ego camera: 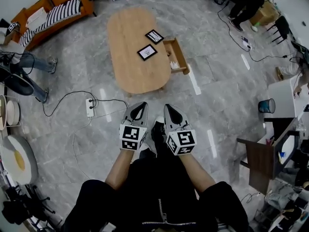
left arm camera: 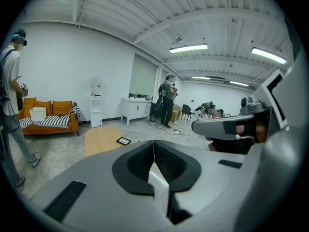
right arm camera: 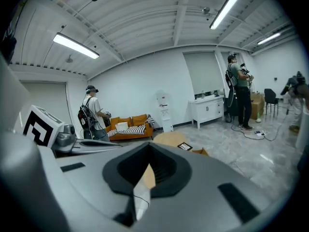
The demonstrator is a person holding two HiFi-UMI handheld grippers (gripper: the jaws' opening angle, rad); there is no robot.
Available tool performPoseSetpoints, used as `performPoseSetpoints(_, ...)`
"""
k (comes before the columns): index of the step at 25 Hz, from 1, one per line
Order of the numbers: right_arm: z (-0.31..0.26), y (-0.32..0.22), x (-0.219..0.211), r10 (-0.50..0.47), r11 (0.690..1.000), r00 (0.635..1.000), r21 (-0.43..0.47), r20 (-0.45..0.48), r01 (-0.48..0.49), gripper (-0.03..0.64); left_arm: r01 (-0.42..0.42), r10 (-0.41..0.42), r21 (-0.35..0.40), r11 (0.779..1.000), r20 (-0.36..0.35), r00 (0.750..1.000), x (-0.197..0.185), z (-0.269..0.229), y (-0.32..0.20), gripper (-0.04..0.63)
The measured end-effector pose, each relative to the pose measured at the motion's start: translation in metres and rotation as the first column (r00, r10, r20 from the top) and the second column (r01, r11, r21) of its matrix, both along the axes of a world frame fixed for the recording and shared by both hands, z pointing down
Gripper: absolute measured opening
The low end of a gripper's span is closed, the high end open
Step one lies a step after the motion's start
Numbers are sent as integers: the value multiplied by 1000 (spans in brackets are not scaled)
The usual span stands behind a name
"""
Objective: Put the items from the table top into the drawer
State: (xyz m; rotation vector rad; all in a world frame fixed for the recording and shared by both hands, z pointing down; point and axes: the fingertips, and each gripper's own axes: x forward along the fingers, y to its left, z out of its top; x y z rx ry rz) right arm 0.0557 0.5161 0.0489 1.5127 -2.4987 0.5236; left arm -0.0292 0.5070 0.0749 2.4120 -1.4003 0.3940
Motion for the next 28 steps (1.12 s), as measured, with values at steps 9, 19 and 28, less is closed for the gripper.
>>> performPoseSetpoints(9, 13, -97, 22, -80, 996, 997, -42, -24, 78, 8, 60, -59, -20, 998, 32, 998, 9, 3, -92, 14)
performPoseSetpoints(19, 32, -181, 12, -131, 988, 991, -92, -36, 127, 8, 80, -79, -62, 995, 25, 997, 2, 22, -170, 14)
performPoseSetpoints(28, 56, -283, -34, -135, 981, 988, -152, -75, 122, 8, 43, -44, -106, 993, -11, 999, -33, 51, -270, 14)
